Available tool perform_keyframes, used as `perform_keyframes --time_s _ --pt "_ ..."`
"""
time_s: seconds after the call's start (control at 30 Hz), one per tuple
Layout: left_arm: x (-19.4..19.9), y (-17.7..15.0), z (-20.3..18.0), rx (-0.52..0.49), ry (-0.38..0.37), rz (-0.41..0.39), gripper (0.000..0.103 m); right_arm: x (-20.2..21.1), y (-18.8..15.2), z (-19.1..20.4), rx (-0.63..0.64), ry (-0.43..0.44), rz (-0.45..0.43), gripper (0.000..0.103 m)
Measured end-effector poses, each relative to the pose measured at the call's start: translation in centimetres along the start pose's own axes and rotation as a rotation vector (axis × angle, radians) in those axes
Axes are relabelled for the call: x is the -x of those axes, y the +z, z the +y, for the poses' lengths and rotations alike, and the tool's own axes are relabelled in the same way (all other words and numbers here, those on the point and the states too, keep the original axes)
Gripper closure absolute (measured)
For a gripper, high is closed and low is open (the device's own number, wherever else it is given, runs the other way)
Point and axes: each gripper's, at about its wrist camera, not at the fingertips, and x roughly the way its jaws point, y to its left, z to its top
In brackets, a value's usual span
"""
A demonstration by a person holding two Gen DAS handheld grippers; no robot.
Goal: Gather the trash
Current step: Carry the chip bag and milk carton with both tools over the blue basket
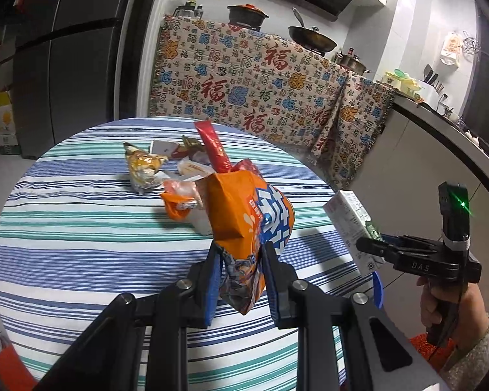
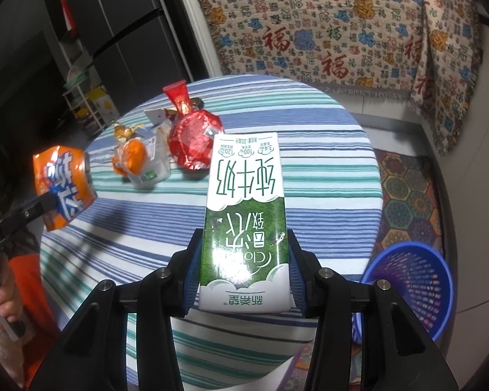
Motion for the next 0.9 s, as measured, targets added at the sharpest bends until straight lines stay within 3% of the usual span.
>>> perform_keyframes --time_s 0.27,0.47,0.7,0.9 --pt "-0.7 0.4 -2.2 -0.01 -0.049 0.019 0.079 0.8 0.0 -1.2 -0.038 0.012 -0.015 0.055" --pt "-1.9 1.9 -6.3 -0.048 -0.118 0.024 0.08 2.6 0.3 -4.0 -0.103 -0.013 -0.054 0.055" --pt "-5.7 2.9 -14.4 -0.132 -0.251 0.061 0.08 7.0 -0.7 -11.5 -0.224 -0.143 -0.093 0.055" --pt "-11.3 2.4 -21.0 -0.176 -0.346 0.133 0.081 8.2 -1.8 -18.2 -0.29 -0.246 -0.028 0.055"
